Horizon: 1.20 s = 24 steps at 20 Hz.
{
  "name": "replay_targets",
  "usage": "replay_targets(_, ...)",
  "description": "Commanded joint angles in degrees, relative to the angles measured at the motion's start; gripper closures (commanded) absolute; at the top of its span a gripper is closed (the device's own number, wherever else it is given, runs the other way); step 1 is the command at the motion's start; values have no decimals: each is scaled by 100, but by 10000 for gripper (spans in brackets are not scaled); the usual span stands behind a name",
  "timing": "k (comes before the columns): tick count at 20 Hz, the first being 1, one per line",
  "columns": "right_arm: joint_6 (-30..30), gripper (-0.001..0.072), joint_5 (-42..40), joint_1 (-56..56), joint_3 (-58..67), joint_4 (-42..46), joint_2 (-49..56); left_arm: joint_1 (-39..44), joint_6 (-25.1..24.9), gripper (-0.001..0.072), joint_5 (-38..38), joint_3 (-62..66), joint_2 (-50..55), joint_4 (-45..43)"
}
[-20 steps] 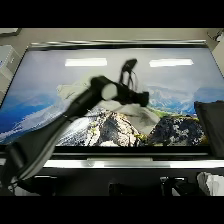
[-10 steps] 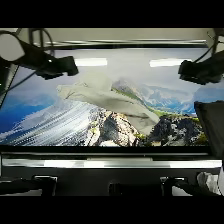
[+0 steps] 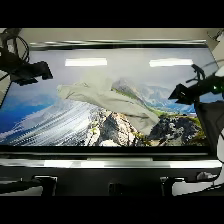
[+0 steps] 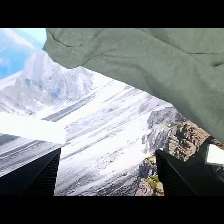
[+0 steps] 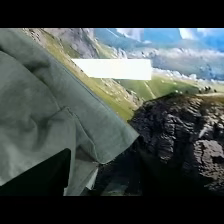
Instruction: Fold the clothes and pants, and hang the long-sleeved shirts on hangers.
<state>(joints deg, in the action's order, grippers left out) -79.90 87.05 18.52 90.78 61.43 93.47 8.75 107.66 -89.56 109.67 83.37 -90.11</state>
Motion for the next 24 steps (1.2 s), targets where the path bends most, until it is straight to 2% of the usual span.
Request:
replay_targets(1,599,241,-321,782,-1021,-872,146,-184,-101,-2,210,-238,0,-15)
replay_targets(2,817,205,-448,780,-1263,-850,149,-190,-101,-2,286,-247,4,-15)
replay_targets(3,1021,136,-669,754,-1526,-911,149,-190,-98,-2,361,-247,4,-15)
replay_targets(6,1320,103,-1191,730,-2068,-1073,168,-190,-96,-2,457,-247,4,-15)
replay_targets(11,1480,108,-1344,693,-2212,-1384,442,-190,-96,-2,509,-249,15,-15)
replay_targets(15,1488,112,-1456,350,-2212,-1366,579,-197,-87,-2,892,-247,15,-13)
replay_targets(18,1456,119,-1565,9,-2212,-1064,614,-201,-55,-2,907,-247,15,-15)
replay_targets(20,1377,169,-1497,-179,-2214,-833,649,-216,-52,-2,955,-247,15,-17)
replay_targets(24,1163,178,-1381,-313,-2236,-450,647,-367,-11,-2,968,-247,15,-15)
